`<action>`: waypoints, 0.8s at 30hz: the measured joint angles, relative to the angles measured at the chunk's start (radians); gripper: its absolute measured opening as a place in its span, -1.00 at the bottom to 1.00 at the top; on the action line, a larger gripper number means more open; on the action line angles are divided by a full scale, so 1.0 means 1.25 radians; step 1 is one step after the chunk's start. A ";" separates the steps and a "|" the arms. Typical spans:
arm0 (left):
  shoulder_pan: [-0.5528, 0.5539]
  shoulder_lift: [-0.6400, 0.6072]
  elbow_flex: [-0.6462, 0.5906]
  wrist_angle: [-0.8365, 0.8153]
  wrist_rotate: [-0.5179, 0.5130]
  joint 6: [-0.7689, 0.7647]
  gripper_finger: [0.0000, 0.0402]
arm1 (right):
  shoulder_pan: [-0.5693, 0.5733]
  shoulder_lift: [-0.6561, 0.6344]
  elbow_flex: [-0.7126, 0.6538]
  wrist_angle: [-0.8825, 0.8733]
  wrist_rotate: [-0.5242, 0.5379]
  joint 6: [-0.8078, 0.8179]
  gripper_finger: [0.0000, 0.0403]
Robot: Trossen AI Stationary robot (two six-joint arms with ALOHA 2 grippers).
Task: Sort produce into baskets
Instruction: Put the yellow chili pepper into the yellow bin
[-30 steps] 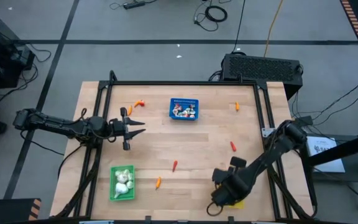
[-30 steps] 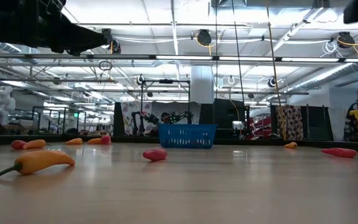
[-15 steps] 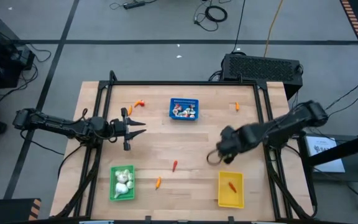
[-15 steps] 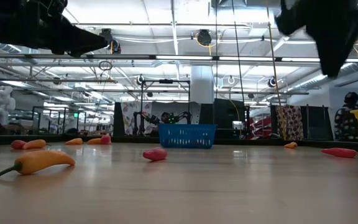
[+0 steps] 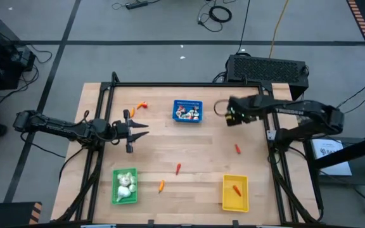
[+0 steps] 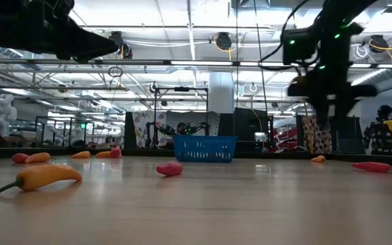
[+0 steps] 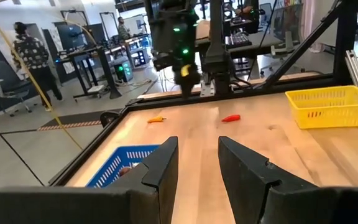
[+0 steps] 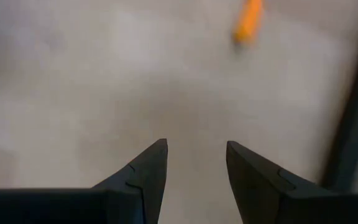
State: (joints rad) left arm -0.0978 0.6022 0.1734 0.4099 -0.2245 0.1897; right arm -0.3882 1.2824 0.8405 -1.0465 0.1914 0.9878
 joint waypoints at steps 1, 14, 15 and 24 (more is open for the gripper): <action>0.000 0.000 0.000 0.000 -0.002 0.000 -0.39 | -0.027 0.005 0.000 0.038 0.000 -0.028 -0.23; 0.000 0.000 0.000 -0.008 -0.016 0.000 -0.39 | -0.289 0.133 0.000 0.194 -0.011 -0.182 -0.23; 0.000 0.000 0.000 -0.008 -0.016 0.000 -0.39 | -0.297 0.144 0.000 0.199 -0.012 -0.189 -0.23; 0.000 0.000 0.000 -0.013 -0.016 0.000 -0.39 | -0.372 0.228 -0.001 0.233 -0.047 -0.244 -0.23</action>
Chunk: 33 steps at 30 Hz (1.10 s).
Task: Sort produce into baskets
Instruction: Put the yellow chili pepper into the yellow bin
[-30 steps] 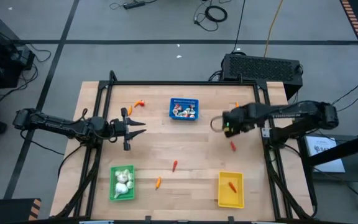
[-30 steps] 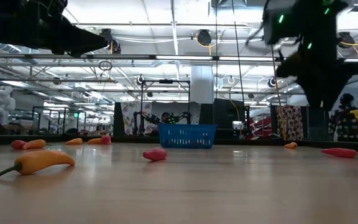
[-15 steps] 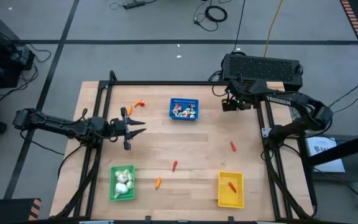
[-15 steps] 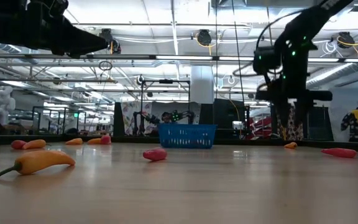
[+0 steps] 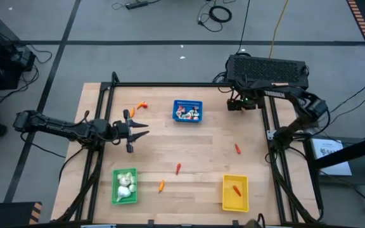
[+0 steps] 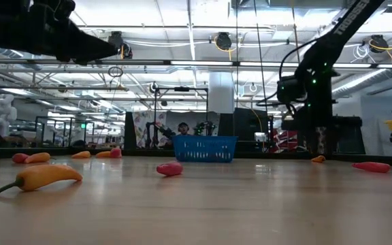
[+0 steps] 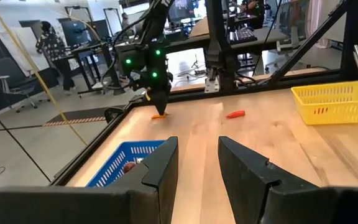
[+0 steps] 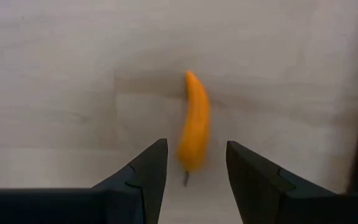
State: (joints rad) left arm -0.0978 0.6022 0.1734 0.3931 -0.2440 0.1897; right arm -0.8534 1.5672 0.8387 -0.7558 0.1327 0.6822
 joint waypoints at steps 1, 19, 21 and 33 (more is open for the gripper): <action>0.000 0.000 0.000 -0.007 0.000 0.000 -0.39 | -0.004 0.006 0.000 0.010 -0.005 -0.005 -0.23; 0.000 0.000 0.000 -0.029 -0.040 0.000 -0.39 | -0.020 0.046 0.006 0.022 -0.025 -0.094 -0.93; 0.000 0.000 0.000 -0.029 -0.040 -0.001 -0.39 | -0.012 0.043 0.006 0.020 -0.036 -0.089 -0.96; 0.000 0.000 0.000 -0.028 -0.040 0.000 -0.39 | 0.233 -0.053 0.034 0.014 -0.249 0.012 -0.91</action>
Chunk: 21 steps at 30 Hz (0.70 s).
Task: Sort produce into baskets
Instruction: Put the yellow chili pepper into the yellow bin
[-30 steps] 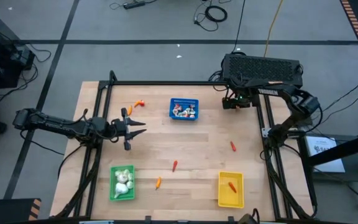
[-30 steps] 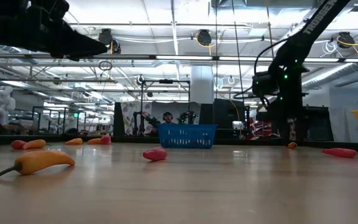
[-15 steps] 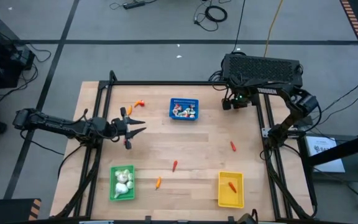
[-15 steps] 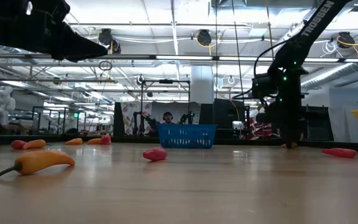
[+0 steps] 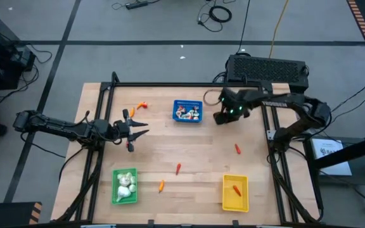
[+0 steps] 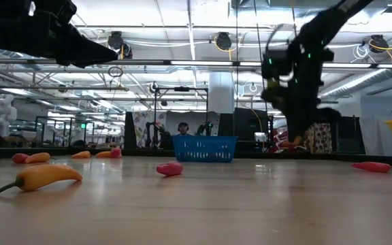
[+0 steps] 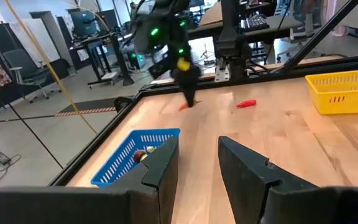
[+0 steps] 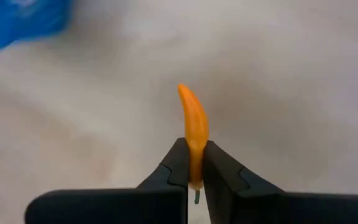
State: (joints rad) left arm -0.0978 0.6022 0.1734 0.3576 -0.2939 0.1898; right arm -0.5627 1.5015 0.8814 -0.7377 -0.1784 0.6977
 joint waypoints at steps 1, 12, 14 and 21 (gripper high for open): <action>0.000 0.000 0.000 0.000 0.000 0.000 -0.39 | 0.040 -0.009 0.003 0.005 -0.008 0.022 -0.91; 0.000 0.000 0.000 0.000 0.000 0.000 -0.39 | 0.541 -0.014 0.099 0.030 -0.003 0.386 -0.92; 0.000 0.000 0.000 0.000 -0.001 0.000 -0.39 | 0.623 -0.014 0.111 0.032 0.008 0.463 -0.92; 0.000 0.000 0.000 0.000 -0.002 0.001 -0.39 | 0.858 -0.014 0.123 0.038 0.052 0.720 -0.92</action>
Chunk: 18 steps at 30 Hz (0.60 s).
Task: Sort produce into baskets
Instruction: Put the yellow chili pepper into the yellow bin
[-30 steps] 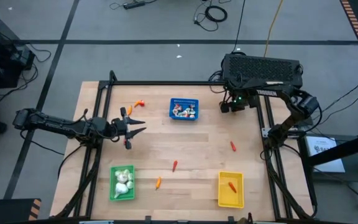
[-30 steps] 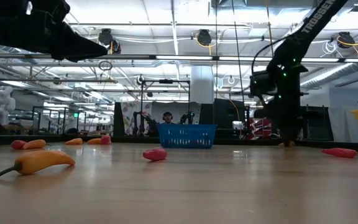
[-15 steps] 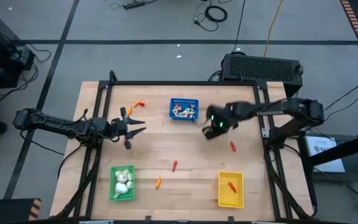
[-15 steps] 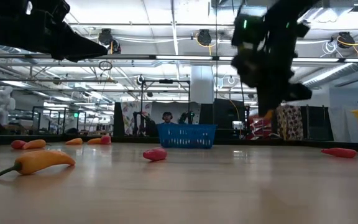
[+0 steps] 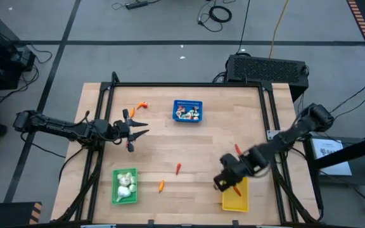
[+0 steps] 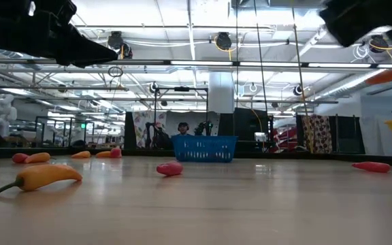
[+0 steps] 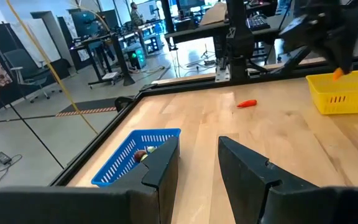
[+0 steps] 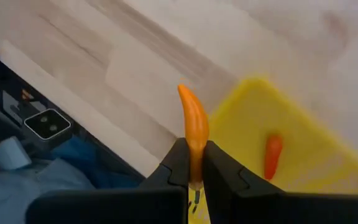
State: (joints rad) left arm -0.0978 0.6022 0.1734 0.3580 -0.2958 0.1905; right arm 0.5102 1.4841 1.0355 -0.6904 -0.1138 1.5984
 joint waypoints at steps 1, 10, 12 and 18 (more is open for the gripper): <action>0.000 0.000 0.000 0.000 0.000 0.000 -0.39 | 0.025 0.000 0.000 0.001 0.015 0.038 -0.92; 0.000 0.000 0.000 0.001 0.000 -0.001 -0.39 | 0.148 0.005 0.000 -0.018 0.114 0.255 -0.78; 0.000 0.000 0.000 0.001 0.000 -0.001 -0.39 | 0.159 0.016 0.000 -0.026 0.111 0.268 -0.73; 0.000 0.000 0.000 0.004 0.000 -0.001 -0.39 | 0.170 0.037 0.000 -0.045 0.089 0.279 -0.51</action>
State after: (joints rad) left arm -0.0975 0.6018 0.1734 0.3629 -0.2962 0.1898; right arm 0.7221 1.5308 1.0351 -0.7463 -0.0023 1.9473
